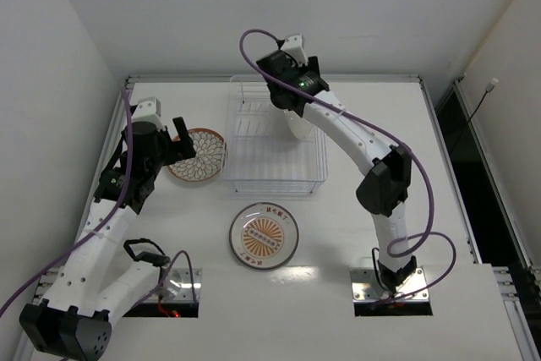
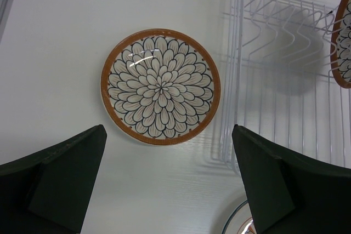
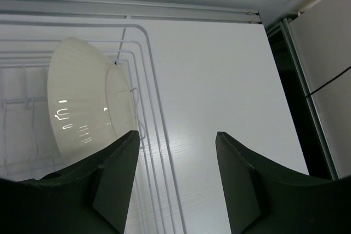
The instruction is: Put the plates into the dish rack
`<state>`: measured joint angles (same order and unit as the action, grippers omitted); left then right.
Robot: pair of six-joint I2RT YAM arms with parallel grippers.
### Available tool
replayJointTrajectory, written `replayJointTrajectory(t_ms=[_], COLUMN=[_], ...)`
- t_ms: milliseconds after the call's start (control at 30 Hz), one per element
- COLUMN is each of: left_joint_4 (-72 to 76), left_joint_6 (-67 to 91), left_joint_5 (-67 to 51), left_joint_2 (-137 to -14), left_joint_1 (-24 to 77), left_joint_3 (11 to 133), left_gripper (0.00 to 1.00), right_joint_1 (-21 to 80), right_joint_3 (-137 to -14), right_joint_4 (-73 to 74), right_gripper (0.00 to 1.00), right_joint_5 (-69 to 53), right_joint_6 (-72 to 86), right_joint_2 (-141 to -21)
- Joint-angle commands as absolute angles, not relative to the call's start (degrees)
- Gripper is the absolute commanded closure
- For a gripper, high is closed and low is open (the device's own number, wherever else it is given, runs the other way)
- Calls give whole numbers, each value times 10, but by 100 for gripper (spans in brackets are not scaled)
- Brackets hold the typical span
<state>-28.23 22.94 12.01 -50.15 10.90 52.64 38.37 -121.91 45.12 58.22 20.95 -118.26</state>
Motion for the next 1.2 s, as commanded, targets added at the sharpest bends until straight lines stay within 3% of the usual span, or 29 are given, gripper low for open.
replayJointTrajectory(t_ms=[0, 233, 433, 967, 1167], left_joint_4=[-280, -280, -280, -280, -280], left_joint_6=[229, 229, 229, 229, 229], left_joint_5=[120, 120, 115, 115, 115], left_joint_2=[-501, -501, -506, -512, -517], left_joint_1=[110, 110, 110, 110, 110], left_joint_3=[534, 534, 534, 534, 534], left_gripper=[0, 0, 0, 0, 0], right_joint_1=[382, 377, 382, 360, 343], right_joint_3=[-1209, -1181, -1334, -1296, -1269], right_joint_4=[447, 405, 431, 406, 413], right_gripper=[45, 47, 47, 47, 54], right_joint_5=[546, 492, 480, 418, 413], right_joint_6=[214, 194, 150, 134, 151], right_joint_2=[-1216, -1200, -1293, -1310, -1304])
